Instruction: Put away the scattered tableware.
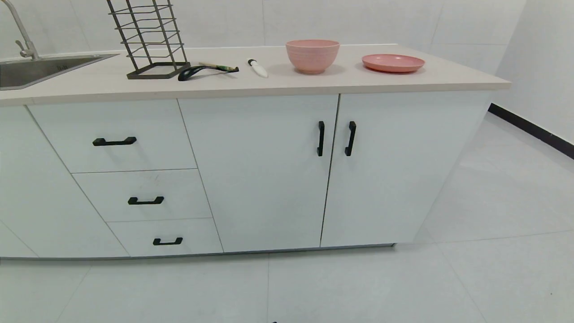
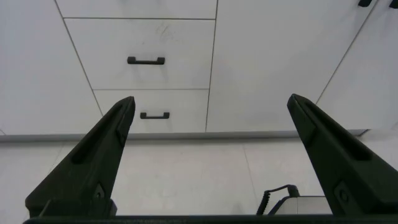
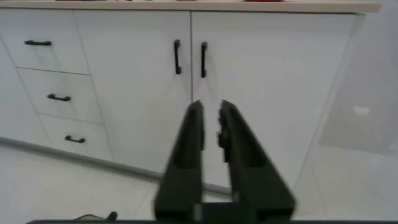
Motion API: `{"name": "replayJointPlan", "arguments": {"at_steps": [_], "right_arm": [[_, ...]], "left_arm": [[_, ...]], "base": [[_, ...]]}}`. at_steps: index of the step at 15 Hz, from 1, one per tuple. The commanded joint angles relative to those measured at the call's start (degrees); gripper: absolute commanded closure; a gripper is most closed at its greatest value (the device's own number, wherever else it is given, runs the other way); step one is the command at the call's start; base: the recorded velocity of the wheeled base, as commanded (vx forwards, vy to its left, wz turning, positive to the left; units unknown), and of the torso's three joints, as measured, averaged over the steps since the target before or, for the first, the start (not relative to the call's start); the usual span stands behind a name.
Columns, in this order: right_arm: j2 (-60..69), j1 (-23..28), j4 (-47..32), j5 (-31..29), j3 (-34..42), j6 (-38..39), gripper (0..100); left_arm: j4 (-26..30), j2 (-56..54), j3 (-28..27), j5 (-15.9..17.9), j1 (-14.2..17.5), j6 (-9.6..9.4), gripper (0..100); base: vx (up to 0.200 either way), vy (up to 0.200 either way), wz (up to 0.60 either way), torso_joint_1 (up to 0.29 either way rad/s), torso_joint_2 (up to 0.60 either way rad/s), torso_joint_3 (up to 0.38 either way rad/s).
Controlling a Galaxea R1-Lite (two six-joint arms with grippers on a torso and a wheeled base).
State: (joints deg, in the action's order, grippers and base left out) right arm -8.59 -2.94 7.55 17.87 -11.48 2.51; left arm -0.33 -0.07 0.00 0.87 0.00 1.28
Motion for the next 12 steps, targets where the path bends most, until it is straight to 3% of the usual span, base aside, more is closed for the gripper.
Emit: {"name": "replayJointPlan", "arguments": {"at_steps": [1, 3, 8, 12], "right_arm": [[-16.72, -4.53, 5.55, 1.29, -7.15, 0.04, 0], [-25.07, -6.82, 11.53, 1.38, -9.96, 0.04, 0], [-52.31, -10.33, 27.87, 3.05, -15.59, -4.36, 0], [-57.59, -10.25, 31.04, 3.49, -17.87, -5.68, 0]], "left_arm": [[0.07, 0.07, 0.00, 0.01, 0.00, -0.14, 0], [0.07, 0.07, 0.00, 0.19, 0.00, -0.93, 0], [0.15, 0.07, 0.00, 0.19, 0.00, -0.58, 0], [0.15, 0.07, 0.00, 0.19, 0.00, -0.58, 0]], "base": [[0.000, 0.000, 0.00, 0.000, 0.00, 0.000], [0.000, 0.000, 0.00, 0.000, 0.00, 0.000], [0.000, 0.000, 0.00, 0.000, 0.00, 0.000], [0.000, 0.000, 0.00, 0.000, 0.00, 0.000]]}}
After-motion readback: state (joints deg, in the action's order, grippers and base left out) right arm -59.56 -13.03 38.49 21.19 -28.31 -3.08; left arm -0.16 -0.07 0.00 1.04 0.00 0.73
